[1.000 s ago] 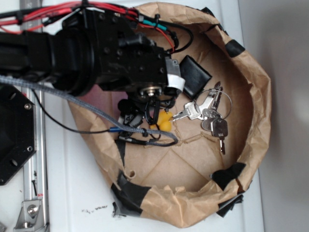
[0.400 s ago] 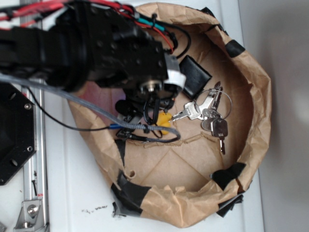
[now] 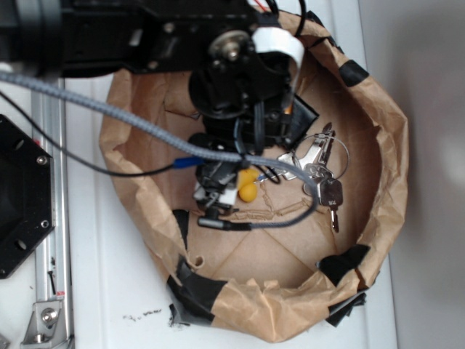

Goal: Grab the yellow duck.

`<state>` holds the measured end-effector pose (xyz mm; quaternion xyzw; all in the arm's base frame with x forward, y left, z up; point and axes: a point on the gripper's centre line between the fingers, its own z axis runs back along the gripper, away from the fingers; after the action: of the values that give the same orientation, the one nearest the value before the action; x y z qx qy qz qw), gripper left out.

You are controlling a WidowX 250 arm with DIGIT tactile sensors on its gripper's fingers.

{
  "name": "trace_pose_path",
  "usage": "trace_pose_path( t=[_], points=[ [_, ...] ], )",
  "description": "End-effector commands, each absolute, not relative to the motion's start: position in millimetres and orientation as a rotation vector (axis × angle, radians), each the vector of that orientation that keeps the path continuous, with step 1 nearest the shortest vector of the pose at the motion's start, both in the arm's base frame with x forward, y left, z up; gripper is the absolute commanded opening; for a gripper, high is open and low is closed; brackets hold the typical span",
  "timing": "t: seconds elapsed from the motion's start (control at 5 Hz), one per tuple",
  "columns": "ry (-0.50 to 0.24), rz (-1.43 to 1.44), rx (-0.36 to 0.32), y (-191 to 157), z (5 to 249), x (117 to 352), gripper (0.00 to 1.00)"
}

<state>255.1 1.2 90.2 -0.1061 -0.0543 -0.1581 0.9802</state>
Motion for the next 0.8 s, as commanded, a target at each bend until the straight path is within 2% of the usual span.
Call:
trace_pose_path(
  t=[0.0, 0.2, 0.4, 0.6],
  points=[
    [-0.098, -0.339, -0.17, -8.6, 67.9, 270.3, 1.0],
    [-0.058, -0.379, -0.195, -22.4, 45.3, 269.3, 1.0],
    [-0.027, -0.375, -0.121, -30.0, 26.4, 267.5, 0.0],
    [0.02, -0.376, -0.096, -23.2, 24.1, 265.5, 0.0]
  ],
)
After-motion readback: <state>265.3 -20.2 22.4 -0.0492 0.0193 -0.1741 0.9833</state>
